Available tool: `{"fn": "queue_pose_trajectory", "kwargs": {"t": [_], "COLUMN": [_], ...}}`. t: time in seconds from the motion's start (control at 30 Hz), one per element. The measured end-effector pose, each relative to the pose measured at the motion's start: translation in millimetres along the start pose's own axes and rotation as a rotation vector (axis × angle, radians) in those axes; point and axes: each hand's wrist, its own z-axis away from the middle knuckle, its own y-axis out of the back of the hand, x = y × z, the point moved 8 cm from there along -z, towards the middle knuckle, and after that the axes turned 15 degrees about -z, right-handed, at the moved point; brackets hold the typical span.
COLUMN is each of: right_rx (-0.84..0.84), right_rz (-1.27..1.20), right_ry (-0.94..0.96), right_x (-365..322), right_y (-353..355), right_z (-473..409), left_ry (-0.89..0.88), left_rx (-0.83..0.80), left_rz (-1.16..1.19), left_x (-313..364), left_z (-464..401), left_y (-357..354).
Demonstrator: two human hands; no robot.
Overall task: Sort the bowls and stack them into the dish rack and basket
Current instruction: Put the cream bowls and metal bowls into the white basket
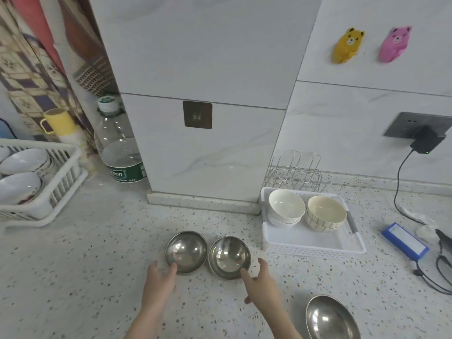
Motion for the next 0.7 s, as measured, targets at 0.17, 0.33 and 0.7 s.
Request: {"fn": "queue_pose_trajectory", "kwargs": {"t": [0.17,0.33,0.7], "right_rx": [0.061,0.136,0.282], "right_rz": [-0.188,-0.257,-0.302], "right_ry": [-0.12,-0.133,0.039], "right_x": [6,3,-8], "right_y": [-5,-4,66], "right_z": [-5,-5,3], "left_ry": [0.047,-0.018,-0.154], "left_rx": [-0.13,-0.134,-0.089], "left_rz": [0.165,0.178,0.206], "left_x": [-5,3,51], "left_z": [-6,-9,4], "left_y": [-9,-7,-3]}}
